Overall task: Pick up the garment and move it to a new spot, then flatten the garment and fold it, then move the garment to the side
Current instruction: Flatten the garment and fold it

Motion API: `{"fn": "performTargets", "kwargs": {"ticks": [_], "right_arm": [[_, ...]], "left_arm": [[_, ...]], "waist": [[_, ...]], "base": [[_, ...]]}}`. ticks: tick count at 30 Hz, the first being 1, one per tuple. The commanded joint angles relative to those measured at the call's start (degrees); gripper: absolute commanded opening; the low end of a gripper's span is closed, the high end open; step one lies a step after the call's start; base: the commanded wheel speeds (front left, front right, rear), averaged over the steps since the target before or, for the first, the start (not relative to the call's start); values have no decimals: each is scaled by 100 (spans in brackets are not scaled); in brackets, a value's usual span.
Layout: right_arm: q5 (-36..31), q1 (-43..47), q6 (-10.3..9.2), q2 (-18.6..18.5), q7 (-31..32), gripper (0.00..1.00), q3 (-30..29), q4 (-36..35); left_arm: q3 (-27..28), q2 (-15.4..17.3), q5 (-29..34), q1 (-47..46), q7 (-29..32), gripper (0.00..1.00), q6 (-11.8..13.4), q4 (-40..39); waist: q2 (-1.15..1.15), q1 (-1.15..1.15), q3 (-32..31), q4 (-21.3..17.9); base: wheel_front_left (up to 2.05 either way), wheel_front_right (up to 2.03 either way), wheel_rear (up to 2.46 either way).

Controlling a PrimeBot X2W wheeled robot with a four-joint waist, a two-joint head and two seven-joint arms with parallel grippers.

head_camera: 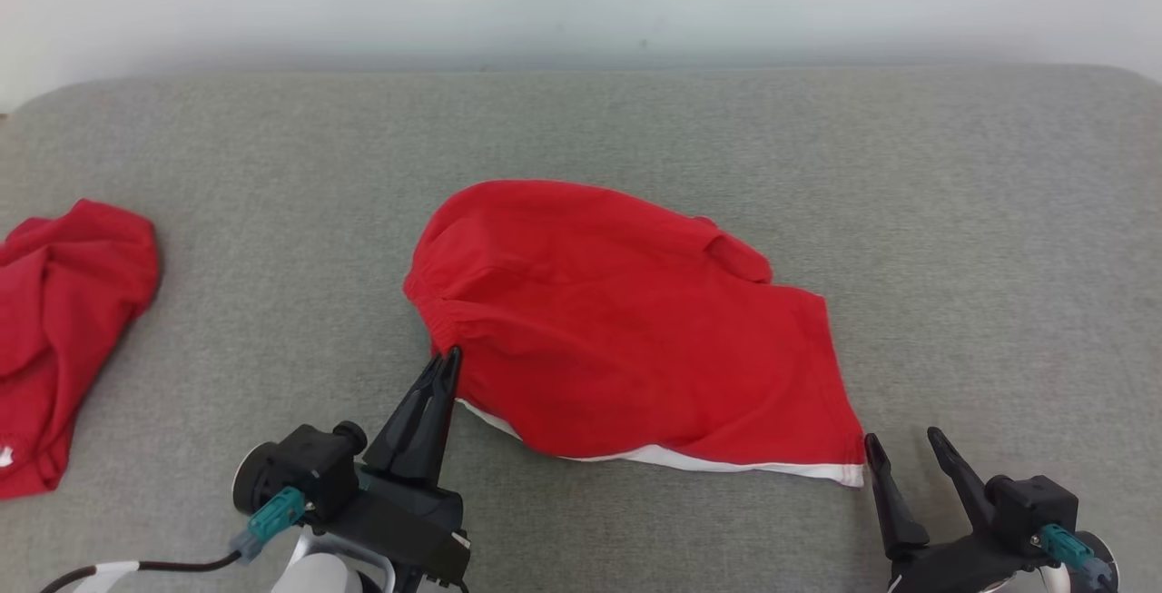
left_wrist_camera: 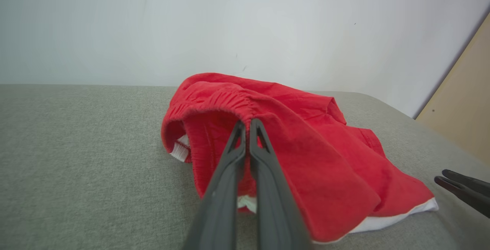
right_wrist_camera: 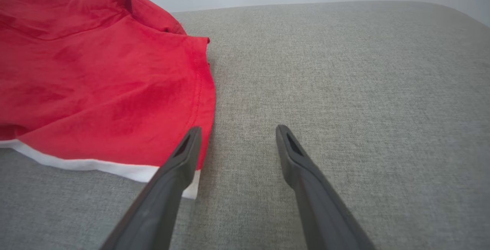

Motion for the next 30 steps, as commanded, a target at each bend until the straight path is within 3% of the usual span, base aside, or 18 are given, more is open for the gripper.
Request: {"fn": "performTargets", "kwargs": {"ticks": [1, 8, 16, 30], "right_arm": [[24, 2, -6, 19, -3, 100, -2, -11], [18, 8, -6, 45, -4, 100, 15, 10], [53, -179, -6, -30, -4, 100, 218, 4], [115, -360, -6, -52, -4, 100, 218, -110]], "left_arm": [[-56, 6, 40, 135, -22, 0, 5, -72], [-174, 7, 20, 297, -22, 0, 9, -259], [-42, 6, 187, -202, -22, 0, 38, 256], [563, 33, 384, -1399, -22, 0, 609, 2090]], "waist": [[0, 0, 65, 112], [0, 0, 76, 213], [0, 0, 235, 16], [0, 0, 612, -542]], "base": [[0, 0, 0], [0, 0, 0], [0, 0, 0], [0, 0, 0]]}}
